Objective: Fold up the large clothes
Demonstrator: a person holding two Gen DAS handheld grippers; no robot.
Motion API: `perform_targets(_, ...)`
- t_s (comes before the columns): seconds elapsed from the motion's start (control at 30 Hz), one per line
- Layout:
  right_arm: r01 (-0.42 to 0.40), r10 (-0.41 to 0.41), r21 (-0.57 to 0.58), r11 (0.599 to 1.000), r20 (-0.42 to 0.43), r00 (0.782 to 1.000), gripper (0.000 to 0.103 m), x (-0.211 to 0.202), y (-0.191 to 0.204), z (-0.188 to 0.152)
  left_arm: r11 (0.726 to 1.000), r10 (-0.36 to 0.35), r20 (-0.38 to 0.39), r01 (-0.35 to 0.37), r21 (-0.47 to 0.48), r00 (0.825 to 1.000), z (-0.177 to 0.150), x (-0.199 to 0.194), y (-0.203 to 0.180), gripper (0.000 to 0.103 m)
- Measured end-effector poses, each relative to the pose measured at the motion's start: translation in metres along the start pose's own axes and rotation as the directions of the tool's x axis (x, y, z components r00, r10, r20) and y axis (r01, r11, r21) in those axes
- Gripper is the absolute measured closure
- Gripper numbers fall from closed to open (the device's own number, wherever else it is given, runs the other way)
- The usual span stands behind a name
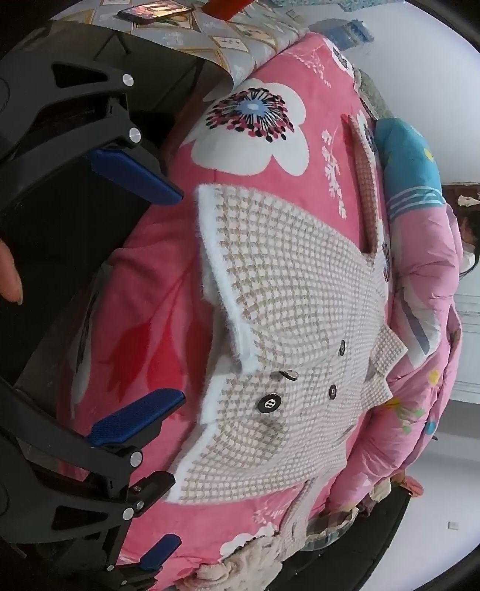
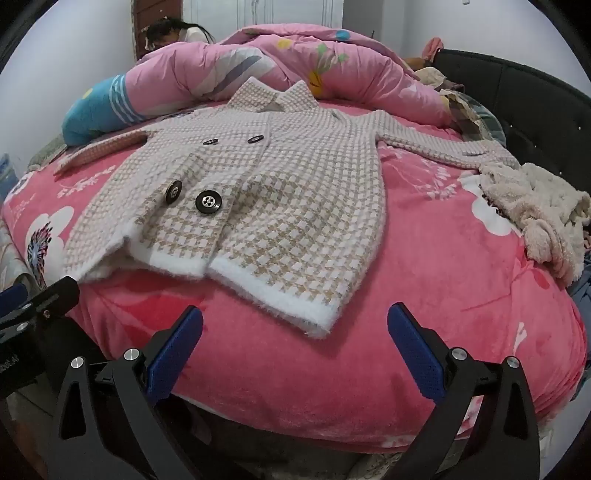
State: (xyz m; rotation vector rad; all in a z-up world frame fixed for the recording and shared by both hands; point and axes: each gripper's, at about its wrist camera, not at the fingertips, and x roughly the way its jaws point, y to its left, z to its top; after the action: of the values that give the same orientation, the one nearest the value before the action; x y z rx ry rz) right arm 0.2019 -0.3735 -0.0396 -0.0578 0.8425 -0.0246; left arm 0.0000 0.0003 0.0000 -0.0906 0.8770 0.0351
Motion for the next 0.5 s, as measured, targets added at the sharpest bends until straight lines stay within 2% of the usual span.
perform_targets(0.5, -0.002, 0.002, 0.003, 1.0, 0.014, 1.0, 0.005, -0.007, 0.0042, 0.0018, 1.0, 0.012, -0.016, -0.012, -0.003, 1.0, -0.0015, 0.0035, 0.0006, 0.007)
